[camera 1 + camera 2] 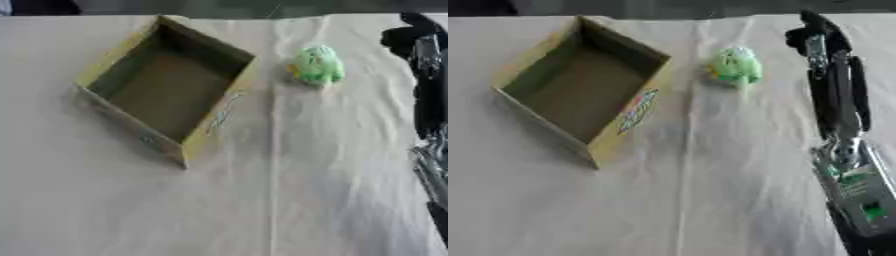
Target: Pick up objects on the table and place them in the box.
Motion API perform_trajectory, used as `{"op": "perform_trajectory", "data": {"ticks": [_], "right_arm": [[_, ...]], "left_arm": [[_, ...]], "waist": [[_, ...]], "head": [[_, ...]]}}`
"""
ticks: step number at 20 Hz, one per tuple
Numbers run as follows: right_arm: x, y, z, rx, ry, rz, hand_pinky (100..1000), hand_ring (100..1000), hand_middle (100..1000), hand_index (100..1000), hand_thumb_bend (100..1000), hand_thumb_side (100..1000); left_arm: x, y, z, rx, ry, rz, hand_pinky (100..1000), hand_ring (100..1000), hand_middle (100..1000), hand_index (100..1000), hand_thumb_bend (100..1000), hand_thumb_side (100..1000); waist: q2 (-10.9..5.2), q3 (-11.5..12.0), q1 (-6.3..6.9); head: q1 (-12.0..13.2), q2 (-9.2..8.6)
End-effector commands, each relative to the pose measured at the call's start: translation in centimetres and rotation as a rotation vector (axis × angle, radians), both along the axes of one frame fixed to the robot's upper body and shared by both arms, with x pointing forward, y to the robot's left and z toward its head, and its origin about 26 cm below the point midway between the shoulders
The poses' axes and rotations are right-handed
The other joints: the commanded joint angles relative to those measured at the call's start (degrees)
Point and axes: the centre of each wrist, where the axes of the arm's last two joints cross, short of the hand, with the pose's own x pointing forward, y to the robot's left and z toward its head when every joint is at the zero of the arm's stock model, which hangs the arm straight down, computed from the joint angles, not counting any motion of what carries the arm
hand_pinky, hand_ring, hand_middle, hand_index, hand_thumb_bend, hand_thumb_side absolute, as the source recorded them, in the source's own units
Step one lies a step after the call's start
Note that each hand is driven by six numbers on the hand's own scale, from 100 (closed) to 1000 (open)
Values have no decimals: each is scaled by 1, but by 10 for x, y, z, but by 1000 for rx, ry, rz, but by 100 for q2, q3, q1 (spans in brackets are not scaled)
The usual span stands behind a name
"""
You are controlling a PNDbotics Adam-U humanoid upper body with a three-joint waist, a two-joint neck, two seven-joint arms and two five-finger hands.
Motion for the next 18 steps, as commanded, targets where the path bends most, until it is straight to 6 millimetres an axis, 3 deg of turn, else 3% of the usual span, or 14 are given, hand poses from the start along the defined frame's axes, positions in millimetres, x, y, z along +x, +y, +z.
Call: {"op": "perform_trajectory", "data": {"ticks": [1, 11, 18], "right_arm": [[-3, -1, 8, -9, -28, 1, 853, 757, 675, 880, 100, 1000], [-2, -4, 14, -34, -47, -19, 853, 765, 687, 883, 100, 1000], [1, -15, 53, -331, -98, -179, 853, 804, 748, 901, 100, 1000]], "left_arm": [[-2, 3, 6, 8, -23, 8, 310, 563, 678, 793, 100, 727], [-2, 4, 7, 16, -23, 13, 310, 564, 681, 796, 100, 724], [-2, 4, 7, 27, -21, 7, 309, 564, 678, 794, 100, 723]], "waist": [[-94, -5, 0], [-99, 5, 3], [-127, 39, -4]], "head": [[6, -73], [7, -63], [-15, -26]]}}
